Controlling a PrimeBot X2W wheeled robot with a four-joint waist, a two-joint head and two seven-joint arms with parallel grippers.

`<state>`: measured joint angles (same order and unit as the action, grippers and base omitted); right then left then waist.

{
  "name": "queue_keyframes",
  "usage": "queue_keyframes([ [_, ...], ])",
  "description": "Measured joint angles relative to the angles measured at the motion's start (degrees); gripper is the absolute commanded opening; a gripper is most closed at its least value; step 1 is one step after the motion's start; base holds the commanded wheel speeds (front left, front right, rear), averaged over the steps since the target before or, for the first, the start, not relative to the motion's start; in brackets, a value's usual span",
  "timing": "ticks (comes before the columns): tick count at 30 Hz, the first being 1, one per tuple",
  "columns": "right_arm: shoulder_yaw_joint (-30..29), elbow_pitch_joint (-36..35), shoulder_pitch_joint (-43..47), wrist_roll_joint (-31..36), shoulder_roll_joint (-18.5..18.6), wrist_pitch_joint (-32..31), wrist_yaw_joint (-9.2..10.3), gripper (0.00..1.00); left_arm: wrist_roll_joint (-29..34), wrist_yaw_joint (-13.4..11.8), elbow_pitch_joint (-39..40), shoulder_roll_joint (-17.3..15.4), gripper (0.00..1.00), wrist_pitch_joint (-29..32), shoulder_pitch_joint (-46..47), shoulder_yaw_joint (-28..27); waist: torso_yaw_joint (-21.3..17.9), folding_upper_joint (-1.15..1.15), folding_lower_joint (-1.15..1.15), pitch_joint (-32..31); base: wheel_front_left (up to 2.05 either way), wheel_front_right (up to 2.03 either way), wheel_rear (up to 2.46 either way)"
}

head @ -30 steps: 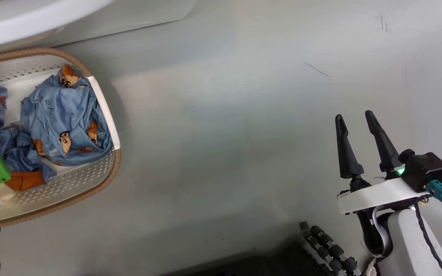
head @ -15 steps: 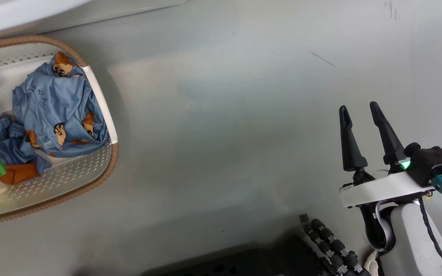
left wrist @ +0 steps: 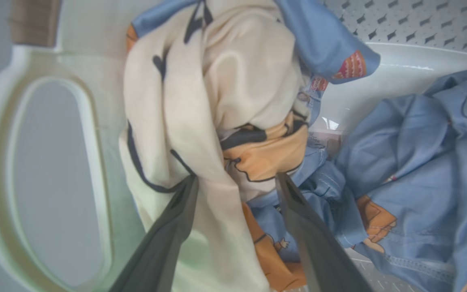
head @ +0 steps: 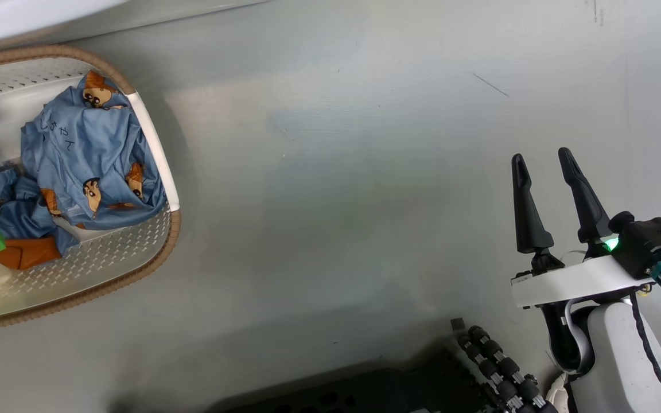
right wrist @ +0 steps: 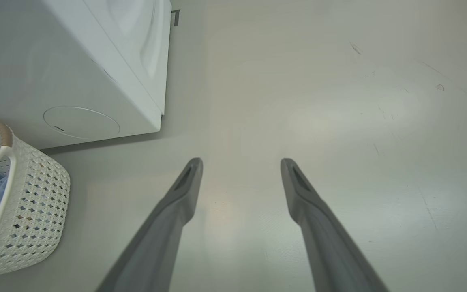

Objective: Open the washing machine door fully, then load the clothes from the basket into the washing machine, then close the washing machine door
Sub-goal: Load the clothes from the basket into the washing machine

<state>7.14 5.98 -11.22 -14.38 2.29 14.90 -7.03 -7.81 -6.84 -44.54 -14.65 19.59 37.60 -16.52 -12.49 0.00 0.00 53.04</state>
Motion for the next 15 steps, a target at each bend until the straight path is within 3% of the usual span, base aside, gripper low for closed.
queue_keyframes([
  [14,-0.5,-1.4,0.0,0.1,0.0,0.0,0.00,1.00,3.5,0.0,-1.1,0.9,1.00,-1.1,2.0,-2.1,0.1,0.00,0.00,2.4,0.00,0.00,0.00],
  [15,-0.5,-1.5,0.0,0.1,0.0,0.0,0.00,1.00,4.0,0.0,-1.2,1.0,0.95,-1.4,2.3,-2.3,0.2,0.00,0.00,2.5,0.00,0.00,0.00],
])
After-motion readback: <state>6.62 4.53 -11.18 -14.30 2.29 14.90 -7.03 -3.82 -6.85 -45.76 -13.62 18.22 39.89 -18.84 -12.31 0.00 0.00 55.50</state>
